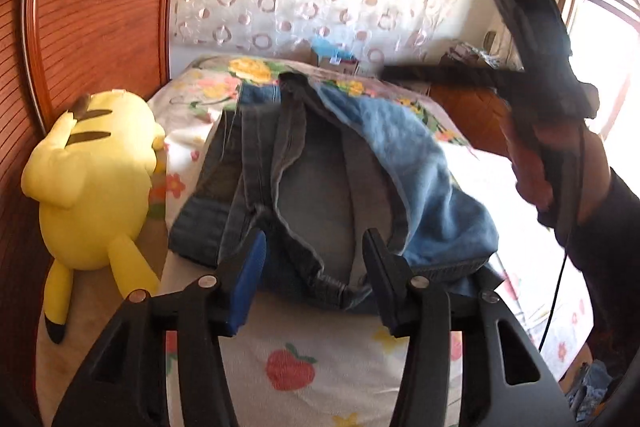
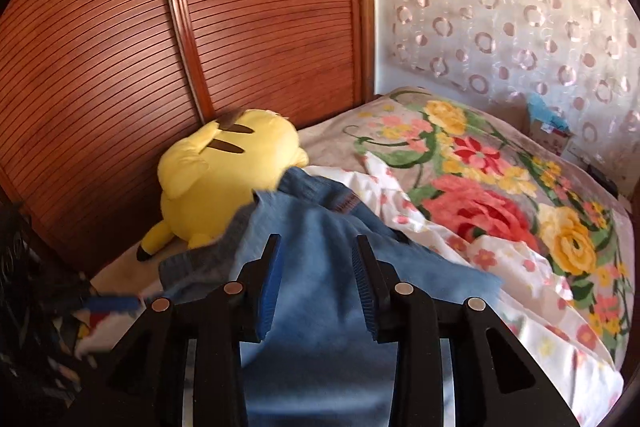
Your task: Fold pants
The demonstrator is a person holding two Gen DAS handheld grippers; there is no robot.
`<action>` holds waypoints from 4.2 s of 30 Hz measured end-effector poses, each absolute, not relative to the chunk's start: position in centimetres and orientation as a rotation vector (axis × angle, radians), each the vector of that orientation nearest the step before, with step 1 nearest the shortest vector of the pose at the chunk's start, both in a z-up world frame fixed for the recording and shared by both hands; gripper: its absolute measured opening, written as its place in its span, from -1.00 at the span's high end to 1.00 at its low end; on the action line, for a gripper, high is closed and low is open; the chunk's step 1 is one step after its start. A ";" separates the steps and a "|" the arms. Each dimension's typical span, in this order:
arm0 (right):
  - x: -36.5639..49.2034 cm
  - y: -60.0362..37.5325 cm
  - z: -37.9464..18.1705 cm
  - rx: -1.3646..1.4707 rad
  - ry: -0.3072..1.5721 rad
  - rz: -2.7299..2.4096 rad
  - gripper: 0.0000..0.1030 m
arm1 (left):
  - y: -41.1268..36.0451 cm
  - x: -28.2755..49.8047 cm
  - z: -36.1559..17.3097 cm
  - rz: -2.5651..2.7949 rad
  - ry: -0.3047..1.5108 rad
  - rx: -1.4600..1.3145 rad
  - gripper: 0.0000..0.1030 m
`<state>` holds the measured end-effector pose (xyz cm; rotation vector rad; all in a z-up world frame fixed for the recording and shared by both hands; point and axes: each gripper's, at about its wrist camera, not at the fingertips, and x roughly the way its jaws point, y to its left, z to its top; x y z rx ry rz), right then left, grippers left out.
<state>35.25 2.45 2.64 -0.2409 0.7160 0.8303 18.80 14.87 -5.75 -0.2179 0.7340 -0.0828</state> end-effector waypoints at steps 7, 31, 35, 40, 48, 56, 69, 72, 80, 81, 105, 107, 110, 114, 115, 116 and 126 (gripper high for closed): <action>31.6 -6.0 0.3 -0.165 0.762 0.713 0.30 | 12.8 19.5 -4.5 -0.120 0.697 -0.175 0.00; 22.9 -10.7 -4.3 -0.104 0.848 0.727 0.94 | 11.3 21.9 -5.7 -0.116 0.746 -0.098 0.74; 21.4 -11.7 -2.9 -0.105 0.789 0.730 0.98 | 13.2 21.4 -4.6 -0.041 0.740 -0.086 0.75; 20.2 -13.0 -3.1 -0.110 0.791 0.731 0.99 | 15.5 20.9 -5.5 0.004 0.765 -0.133 0.74; 19.5 -13.2 -1.9 -0.097 0.776 0.710 0.99 | 15.2 20.9 -5.5 -0.012 0.761 -0.138 0.65; 20.7 -14.1 -1.6 -0.049 0.761 0.687 0.25 | 14.4 20.4 -5.6 -0.019 0.754 -0.118 -0.05; 26.6 -10.6 -5.7 -0.019 0.933 0.671 0.16 | 13.5 18.8 -9.2 0.014 0.763 -0.077 -0.05; 27.0 -10.4 -5.9 -0.026 0.934 0.631 0.04 | 13.5 18.5 -9.3 0.019 0.751 -0.071 -0.05; 26.9 -10.0 -6.5 0.010 0.958 0.644 0.02 | 13.6 18.1 -9.8 0.027 0.712 -0.071 -0.05; 26.9 -10.2 -6.5 0.018 0.962 0.648 0.02 | 13.8 18.1 -9.8 0.031 0.708 -0.077 -0.05; 24.2 -23.0 -2.1 0.064 0.781 0.549 0.99 | 15.3 18.6 -11.0 0.058 0.757 -0.146 -0.05; 22.8 -24.9 -1.7 0.057 0.771 0.518 0.98 | 15.1 18.7 -10.9 0.059 0.754 -0.130 -0.05; 20.8 -26.7 -2.3 0.042 0.792 0.484 0.98 | 14.5 18.9 -9.8 0.049 0.733 -0.098 -0.05; 19.3 -25.4 -2.6 0.011 0.820 0.463 0.98 | 12.2 18.9 -7.3 0.004 0.677 -0.070 -0.05; 19.1 -25.1 -2.6 0.013 0.816 0.458 0.97 | 11.3 18.9 -6.9 -0.015 0.670 -0.062 -0.05; 19.1 -25.1 -2.3 0.018 0.818 0.458 0.90 | 9.9 19.1 -6.3 -0.040 0.668 -0.045 -0.05; 18.5 -25.7 -2.5 0.018 0.847 0.415 0.02 | -0.5 20.9 -6.5 -0.235 0.732 0.024 -0.05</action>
